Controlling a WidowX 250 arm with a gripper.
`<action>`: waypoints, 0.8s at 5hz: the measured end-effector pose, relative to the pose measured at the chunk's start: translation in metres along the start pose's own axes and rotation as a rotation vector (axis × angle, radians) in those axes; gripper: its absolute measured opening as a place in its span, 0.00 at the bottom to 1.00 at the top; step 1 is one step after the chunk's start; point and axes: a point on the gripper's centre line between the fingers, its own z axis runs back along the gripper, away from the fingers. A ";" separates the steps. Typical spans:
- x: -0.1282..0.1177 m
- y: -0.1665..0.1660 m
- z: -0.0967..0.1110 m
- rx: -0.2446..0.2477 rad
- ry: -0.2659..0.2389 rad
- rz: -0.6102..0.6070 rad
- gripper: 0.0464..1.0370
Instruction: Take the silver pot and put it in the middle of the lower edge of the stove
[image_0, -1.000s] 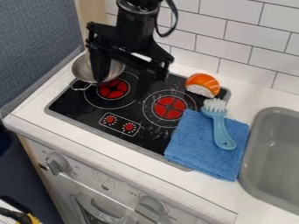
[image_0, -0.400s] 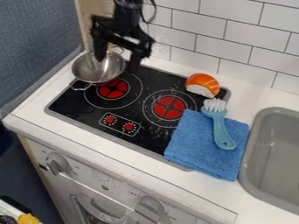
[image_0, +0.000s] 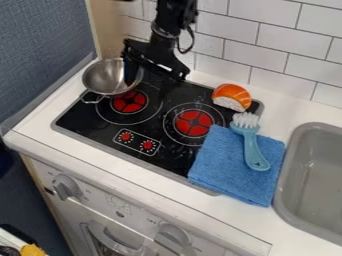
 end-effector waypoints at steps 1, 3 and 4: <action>0.001 0.009 -0.003 0.045 -0.003 0.017 0.96; 0.004 0.030 -0.010 0.029 0.000 0.073 0.96; 0.004 0.031 -0.019 0.027 0.014 0.077 0.91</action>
